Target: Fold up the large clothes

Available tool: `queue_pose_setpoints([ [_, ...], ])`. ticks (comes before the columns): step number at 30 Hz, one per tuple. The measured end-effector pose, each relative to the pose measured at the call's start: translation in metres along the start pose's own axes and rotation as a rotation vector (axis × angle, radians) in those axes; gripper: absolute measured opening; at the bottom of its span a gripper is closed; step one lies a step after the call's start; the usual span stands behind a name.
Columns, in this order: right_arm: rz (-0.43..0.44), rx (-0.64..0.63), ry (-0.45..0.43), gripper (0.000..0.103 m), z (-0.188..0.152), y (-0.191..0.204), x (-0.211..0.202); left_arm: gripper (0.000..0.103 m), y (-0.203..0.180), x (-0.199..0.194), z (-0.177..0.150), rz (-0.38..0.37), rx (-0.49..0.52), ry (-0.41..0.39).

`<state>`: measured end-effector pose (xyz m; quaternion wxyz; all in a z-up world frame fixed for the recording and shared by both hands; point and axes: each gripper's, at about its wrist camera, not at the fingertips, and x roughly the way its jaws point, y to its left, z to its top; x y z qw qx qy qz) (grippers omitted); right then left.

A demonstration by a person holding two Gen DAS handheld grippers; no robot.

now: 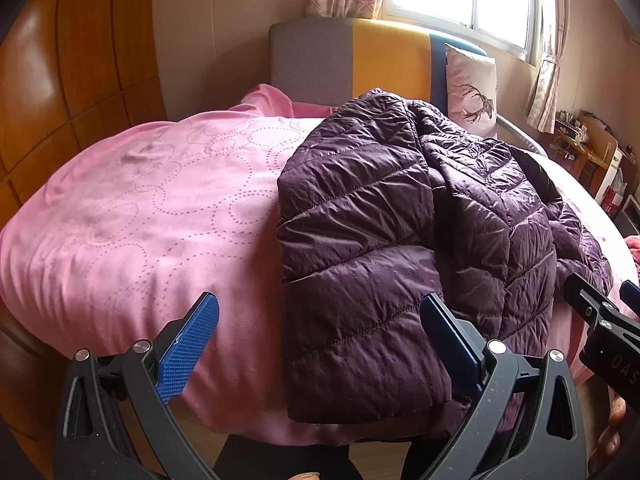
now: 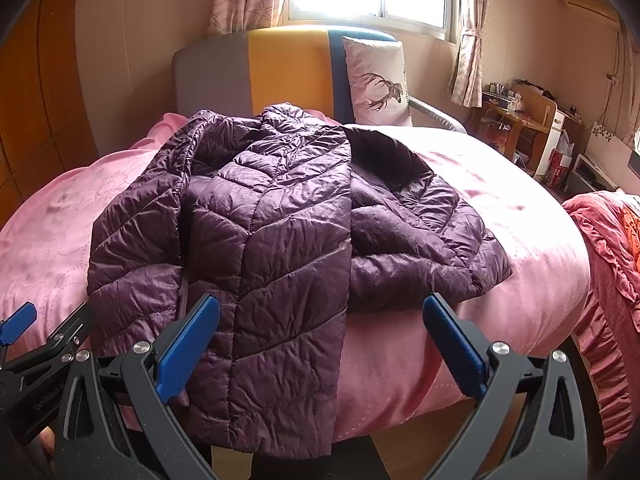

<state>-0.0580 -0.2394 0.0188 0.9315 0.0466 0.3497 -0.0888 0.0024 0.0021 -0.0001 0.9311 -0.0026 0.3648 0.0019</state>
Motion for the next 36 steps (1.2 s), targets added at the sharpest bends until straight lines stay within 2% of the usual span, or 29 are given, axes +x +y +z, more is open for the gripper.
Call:
queue_pose_setpoints([
  [12,0.019,0.005,0.002,0.101,-0.003,0.001,0.003,0.100,0.001,0.001,0.000,0.004,0.001,0.001],
  [21,0.125,0.038,0.009,0.101,-0.022,0.001,-0.006,0.100,0.003,0.003,0.000,0.009,-0.005,0.003],
  [27,0.209,0.117,0.004,0.101,-0.034,-0.015,-0.016,0.100,0.004,0.003,-0.001,0.011,-0.005,-0.007],
  [30,0.248,0.125,0.028,0.101,-0.035,-0.015,-0.012,0.100,0.004,0.003,-0.001,0.014,-0.006,-0.007],
  [36,0.223,0.108,0.040,0.101,-0.033,-0.015,-0.008,0.100,0.004,0.005,-0.002,0.019,-0.005,-0.002],
])
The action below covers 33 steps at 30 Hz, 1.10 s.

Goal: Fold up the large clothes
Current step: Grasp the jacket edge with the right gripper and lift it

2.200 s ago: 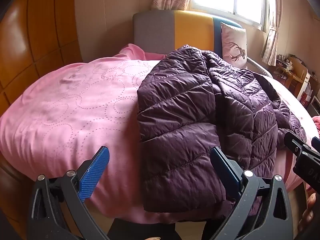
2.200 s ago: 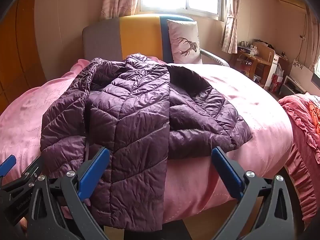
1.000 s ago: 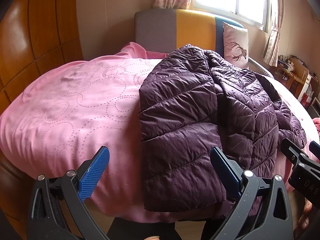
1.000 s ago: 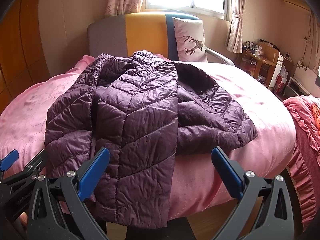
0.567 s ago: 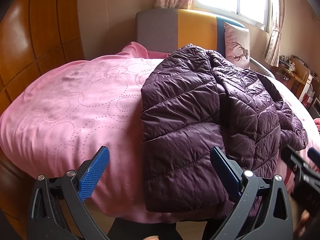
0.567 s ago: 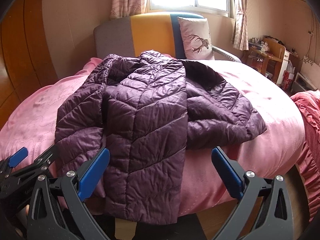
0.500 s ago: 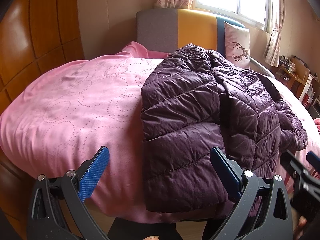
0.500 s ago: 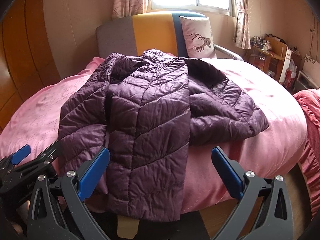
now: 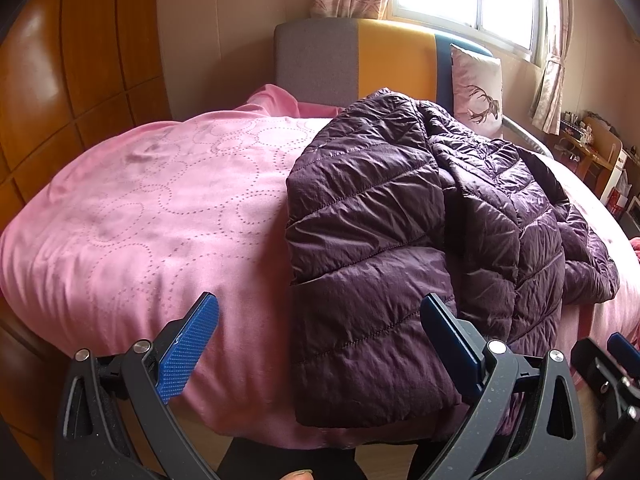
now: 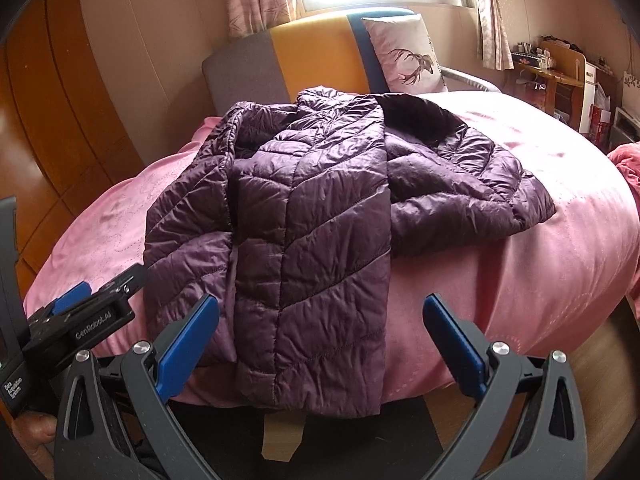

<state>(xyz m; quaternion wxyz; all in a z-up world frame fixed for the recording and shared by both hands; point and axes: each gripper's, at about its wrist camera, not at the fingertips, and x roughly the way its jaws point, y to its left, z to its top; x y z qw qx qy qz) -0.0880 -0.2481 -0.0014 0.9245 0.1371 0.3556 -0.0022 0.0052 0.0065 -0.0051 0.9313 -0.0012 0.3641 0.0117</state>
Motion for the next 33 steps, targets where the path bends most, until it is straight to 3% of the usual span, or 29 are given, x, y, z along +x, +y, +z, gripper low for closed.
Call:
queue_pose_setpoints([
  [12,0.007,-0.129,0.045,0.101,0.003,0.017,0.021,0.100,0.000,0.015,-0.005,0.016,0.014,0.042],
  [19,0.014,-0.270,0.138,0.088,-0.004,0.035,0.056,0.100,0.003,0.032,-0.005,0.017,0.022,0.075],
  [21,-0.004,-0.337,0.182,0.074,-0.010,0.041,0.077,0.100,0.006,0.041,-0.005,0.021,0.026,0.093],
  [22,-0.011,-0.359,0.204,0.059,-0.013,0.043,0.085,0.100,0.007,0.047,-0.005,0.023,0.031,0.104],
  [23,-0.014,-0.376,0.215,0.051,-0.014,0.044,0.091,0.100,0.007,0.052,-0.006,0.023,0.039,0.114],
  [27,0.040,-0.446,0.180,0.005,-0.005,0.042,0.080,0.100,0.006,0.065,-0.006,-0.001,0.071,0.144],
  [29,0.017,-0.474,0.134,0.004,0.005,0.034,0.068,0.092,0.009,0.068,-0.004,-0.032,0.066,0.157],
  [31,-0.018,-0.480,0.073,0.004,0.021,0.021,0.055,0.069,0.009,0.069,-0.004,-0.097,0.063,0.160],
  [33,-0.092,-0.449,-0.005,0.004,0.049,-0.005,0.040,0.055,0.006,0.070,-0.004,-0.149,0.078,0.168],
])
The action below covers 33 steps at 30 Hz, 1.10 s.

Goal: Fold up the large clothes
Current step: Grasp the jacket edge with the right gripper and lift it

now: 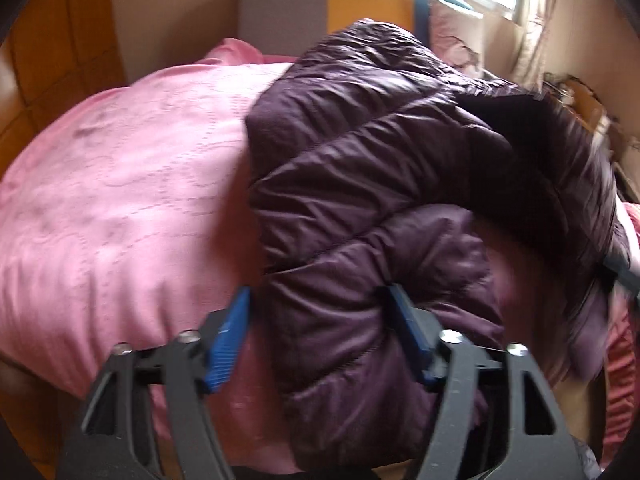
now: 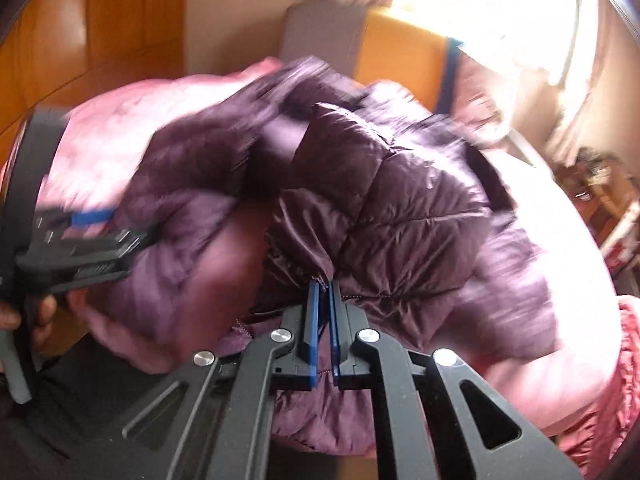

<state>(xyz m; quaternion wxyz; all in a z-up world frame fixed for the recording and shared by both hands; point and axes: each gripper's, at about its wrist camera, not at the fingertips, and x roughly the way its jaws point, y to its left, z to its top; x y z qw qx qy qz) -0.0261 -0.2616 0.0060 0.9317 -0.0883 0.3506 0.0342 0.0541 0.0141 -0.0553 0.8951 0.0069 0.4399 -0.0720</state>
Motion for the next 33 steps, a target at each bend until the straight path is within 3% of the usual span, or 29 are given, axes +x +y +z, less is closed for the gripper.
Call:
queue_pose_setpoints([
  [2,-0.086,0.042,-0.044,0.004,0.012,-0.033,-0.008,0.043,-0.002,-0.002,0.001,-0.022,0.012,-0.001],
  [4,-0.180,0.083,-0.074,0.004,0.023,-0.068,-0.011,0.024,-0.002,-0.003,0.005,-0.056,0.019,0.000],
  [6,-0.271,0.123,-0.086,0.002,0.029,-0.102,-0.009,0.015,0.006,-0.005,0.012,-0.083,0.002,-0.003],
  [8,-0.363,0.177,-0.073,0.000,0.035,-0.143,0.004,0.014,0.016,-0.008,0.021,-0.075,-0.020,-0.011],
  [12,-0.456,0.289,-0.008,0.000,0.037,-0.208,0.039,0.011,0.051,-0.005,0.043,0.015,-0.094,-0.039],
  [19,-0.580,0.452,0.106,0.000,0.028,-0.303,0.089,0.011,0.146,0.009,0.091,0.292,-0.303,-0.056],
  [21,-0.591,0.493,0.117,0.000,0.026,-0.313,0.092,0.020,0.166,0.002,0.102,0.328,-0.379,-0.067],
  [23,-0.604,0.514,0.111,0.015,0.027,-0.320,0.086,0.028,0.170,-0.011,0.104,0.330,-0.400,-0.111],
  [24,-0.615,0.512,0.107,0.043,0.030,-0.318,0.083,0.041,0.167,-0.020,0.105,0.348,-0.385,-0.139],
  [25,-0.628,0.515,0.097,0.057,0.030,-0.319,0.079,0.061,0.166,-0.028,0.101,0.360,-0.374,-0.162],
  [27,-0.617,0.523,0.090,0.057,0.031,-0.321,0.072,0.068,0.150,-0.048,0.094,0.299,-0.341,-0.244],
  [30,-0.542,0.525,0.063,0.062,0.024,-0.305,0.049,0.075,0.128,-0.063,0.090,0.293,-0.249,-0.304],
  [32,-0.439,0.513,0.036,0.067,0.017,-0.284,0.029,0.077,0.111,-0.067,0.085,0.114,-0.195,-0.320],
  [33,-0.379,0.513,0.029,0.069,0.012,-0.274,0.021,0.081,0.107,-0.063,0.088,0.068,-0.178,-0.307],
])
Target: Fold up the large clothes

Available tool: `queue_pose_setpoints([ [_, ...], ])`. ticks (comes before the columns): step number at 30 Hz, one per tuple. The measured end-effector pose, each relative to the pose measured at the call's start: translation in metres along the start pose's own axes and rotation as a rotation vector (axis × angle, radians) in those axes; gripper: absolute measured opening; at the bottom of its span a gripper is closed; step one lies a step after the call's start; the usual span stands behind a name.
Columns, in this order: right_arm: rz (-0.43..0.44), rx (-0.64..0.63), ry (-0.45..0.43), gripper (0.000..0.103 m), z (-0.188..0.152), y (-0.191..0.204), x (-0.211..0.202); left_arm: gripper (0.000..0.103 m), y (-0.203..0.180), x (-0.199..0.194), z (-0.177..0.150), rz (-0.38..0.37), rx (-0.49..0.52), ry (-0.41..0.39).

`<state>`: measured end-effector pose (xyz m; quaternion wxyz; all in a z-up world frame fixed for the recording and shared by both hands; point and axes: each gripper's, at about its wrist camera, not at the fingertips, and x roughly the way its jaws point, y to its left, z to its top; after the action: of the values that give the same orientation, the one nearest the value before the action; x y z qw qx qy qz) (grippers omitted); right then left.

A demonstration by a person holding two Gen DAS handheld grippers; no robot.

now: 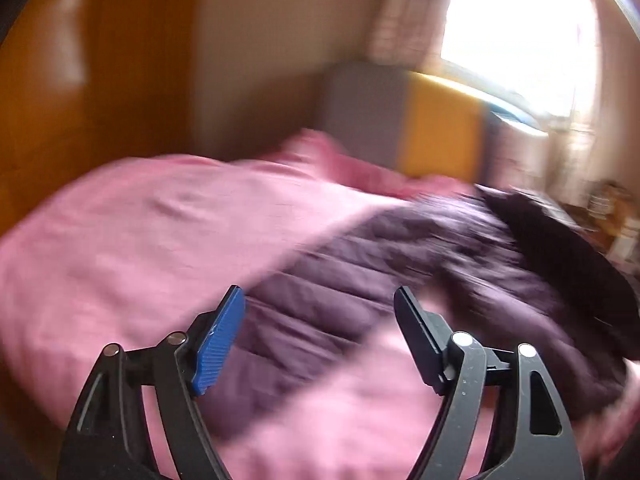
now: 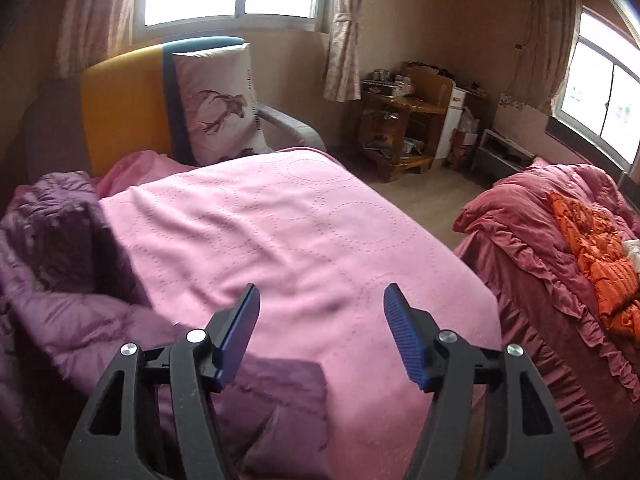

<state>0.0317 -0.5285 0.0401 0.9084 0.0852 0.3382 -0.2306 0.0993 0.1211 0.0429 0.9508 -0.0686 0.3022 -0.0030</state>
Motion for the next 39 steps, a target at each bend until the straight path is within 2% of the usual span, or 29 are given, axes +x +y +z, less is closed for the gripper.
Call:
queue_pose_setpoints([
  [3,0.264,0.014,0.113,0.071,-0.034,0.013,-0.024,0.082,-0.034,0.014,-0.013,-0.144,0.094,0.064],
  [5,0.387,0.036,0.214,0.071,-0.056,0.022,-0.024,0.082,-0.048,0.029,-0.019,-0.221,0.105,0.114],
  [7,0.469,0.055,0.307,0.071,-0.080,0.032,-0.019,0.082,-0.065,0.048,-0.027,-0.291,0.105,0.160],
  [10,0.446,0.014,0.336,0.071,-0.094,0.047,-0.004,0.082,-0.073,0.074,-0.034,-0.352,0.086,0.207],
  [14,0.453,0.070,0.356,0.073,-0.081,0.051,0.033,0.082,-0.080,0.102,-0.034,-0.426,0.029,0.247],
  [17,0.478,0.063,0.388,0.065,-0.070,0.062,0.055,0.082,-0.083,0.112,-0.032,-0.505,-0.029,0.253],
  [18,0.472,0.043,0.391,0.060,-0.066,0.067,0.060,0.078,-0.085,0.113,-0.031,-0.527,-0.040,0.259],
  [19,0.469,0.015,0.399,0.053,-0.064,0.073,0.064,0.068,-0.088,0.114,-0.030,-0.561,-0.051,0.268],
  [20,0.470,-0.010,0.411,0.048,-0.063,0.077,0.066,0.065,-0.093,0.118,-0.029,-0.590,-0.054,0.285],
  [21,0.491,-0.036,0.430,0.027,-0.061,0.083,0.067,0.055,-0.097,0.119,-0.029,-0.607,-0.051,0.302],
  [22,0.505,-0.056,0.440,0.015,-0.060,0.086,0.067,0.037,-0.101,0.117,-0.029,-0.637,-0.042,0.318],
  [24,0.511,-0.113,0.433,0.007,-0.054,0.098,0.055,0.019,-0.106,0.113,-0.025,-0.687,-0.026,0.351],
  [25,0.526,-0.129,0.422,0.006,-0.050,0.102,0.047,0.013,-0.106,0.109,-0.019,-0.696,-0.017,0.365],
  [28,0.604,-0.146,0.356,0.005,-0.030,0.114,0.016,0.006,-0.102,0.086,0.007,-0.728,-0.003,0.358],
  [31,0.725,-0.127,0.273,0.004,-0.007,0.117,-0.024,0.003,-0.092,0.053,0.048,-0.767,-0.012,0.321],
  [34,0.829,-0.097,0.217,0.004,-0.001,0.111,-0.056,0.003,-0.078,0.019,0.086,-0.770,-0.026,0.304],
  [35,0.834,-0.097,0.215,0.004,-0.005,0.109,-0.061,0.003,-0.072,0.009,0.095,-0.760,-0.032,0.304],
  [37,0.772,-0.145,0.243,0.004,-0.021,0.111,-0.059,0.003,-0.062,0.003,0.100,-0.705,-0.031,0.322],
  [39,0.704,-0.174,0.299,0.004,-0.041,0.115,-0.047,0.003,-0.049,0.014,0.089,-0.675,-0.055,0.393],
])
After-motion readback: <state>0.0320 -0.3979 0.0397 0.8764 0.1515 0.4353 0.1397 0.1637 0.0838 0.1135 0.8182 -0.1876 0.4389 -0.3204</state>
